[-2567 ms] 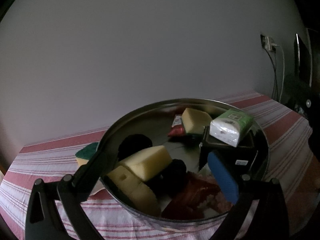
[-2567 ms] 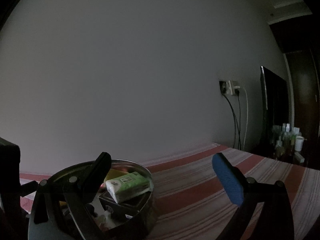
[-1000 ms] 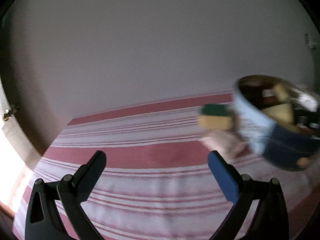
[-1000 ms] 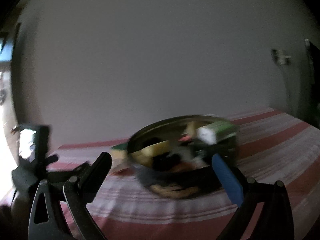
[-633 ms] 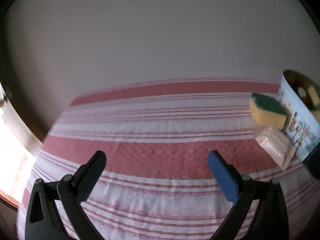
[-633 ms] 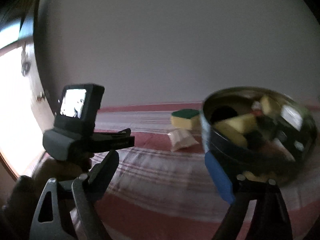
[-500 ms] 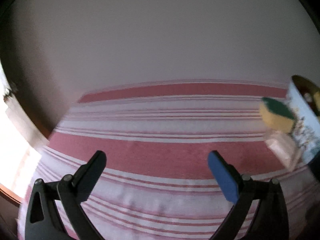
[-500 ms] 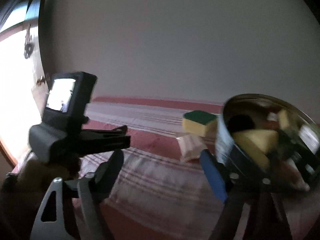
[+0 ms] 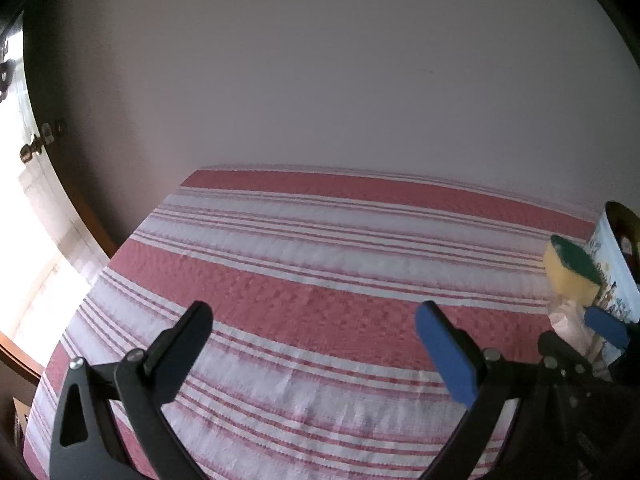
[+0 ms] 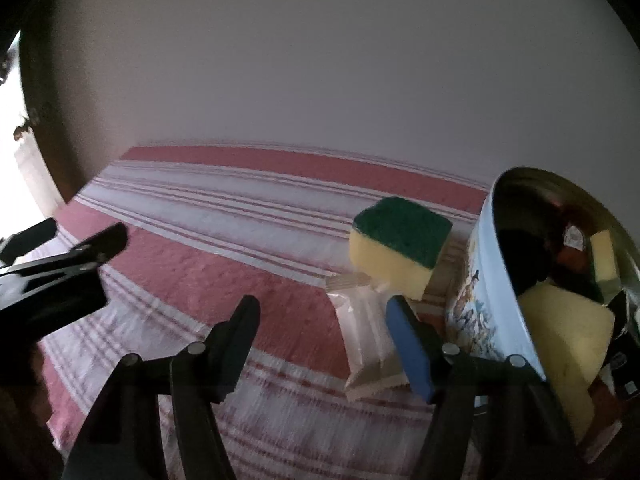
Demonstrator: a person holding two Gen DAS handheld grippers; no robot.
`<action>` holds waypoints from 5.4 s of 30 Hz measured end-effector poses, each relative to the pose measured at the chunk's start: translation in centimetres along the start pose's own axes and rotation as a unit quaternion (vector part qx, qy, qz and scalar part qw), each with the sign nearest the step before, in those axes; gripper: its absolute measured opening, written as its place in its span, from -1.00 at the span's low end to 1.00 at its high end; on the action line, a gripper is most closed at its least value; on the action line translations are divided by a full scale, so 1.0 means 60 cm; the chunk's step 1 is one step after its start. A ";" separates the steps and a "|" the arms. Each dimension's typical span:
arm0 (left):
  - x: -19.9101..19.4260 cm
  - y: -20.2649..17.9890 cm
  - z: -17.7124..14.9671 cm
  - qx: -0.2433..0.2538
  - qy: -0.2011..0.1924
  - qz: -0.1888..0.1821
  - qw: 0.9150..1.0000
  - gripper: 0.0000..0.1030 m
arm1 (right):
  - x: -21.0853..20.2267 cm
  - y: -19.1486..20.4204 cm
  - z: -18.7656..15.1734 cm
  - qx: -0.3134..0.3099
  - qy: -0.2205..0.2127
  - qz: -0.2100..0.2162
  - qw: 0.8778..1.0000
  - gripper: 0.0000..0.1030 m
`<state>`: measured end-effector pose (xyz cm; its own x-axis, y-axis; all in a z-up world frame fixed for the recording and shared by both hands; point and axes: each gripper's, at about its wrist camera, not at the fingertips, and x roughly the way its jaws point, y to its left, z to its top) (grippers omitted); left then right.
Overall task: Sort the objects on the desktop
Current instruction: 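Move both tools away from the tin toward the remaining sponge and snack, then close the right tool on the white wrapped snack, then hold the white snack in the right tool while the left tool grasps the green-and-yellow sponge, then carry the sponge and white snack over the tin with both tools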
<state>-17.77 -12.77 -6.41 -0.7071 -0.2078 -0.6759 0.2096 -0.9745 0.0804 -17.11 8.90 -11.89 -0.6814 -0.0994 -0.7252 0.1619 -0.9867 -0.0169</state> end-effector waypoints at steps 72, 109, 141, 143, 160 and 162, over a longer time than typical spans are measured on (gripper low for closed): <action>0.067 -0.307 0.038 0.212 0.037 -0.219 0.952 0.81 | -0.139 -0.248 -0.027 0.102 -0.216 0.081 0.968 -0.22; -0.127 -0.175 -0.031 0.008 -0.082 -0.133 0.988 0.05 | -0.152 -0.148 -0.105 0.007 -0.274 0.004 0.962 -0.22; -0.239 -0.322 -0.080 0.052 -0.131 -0.176 0.974 0.05 | -0.234 -0.324 -0.176 0.087 -0.307 -0.109 0.942 -0.22; -0.238 -0.336 -0.079 0.060 -0.130 -0.179 0.973 0.05 | -0.236 -0.333 -0.175 0.090 -0.308 -0.113 0.941 -0.22; -0.234 -0.406 -0.071 0.082 -0.131 -0.197 0.968 0.05 | -0.237 -0.392 -0.174 0.100 -0.310 -0.133 0.936 -0.22; -0.233 -0.409 -0.072 0.082 -0.128 -0.198 0.968 0.05 | -0.241 -0.391 -0.178 0.101 -0.309 -0.133 0.936 -0.22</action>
<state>-10.15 14.41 -2.09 -0.8588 0.1916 -0.4752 -0.2076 -0.9780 -0.0191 -3.44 34.84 -8.34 -0.9715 0.1593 -0.1755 -0.1681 -0.9851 0.0366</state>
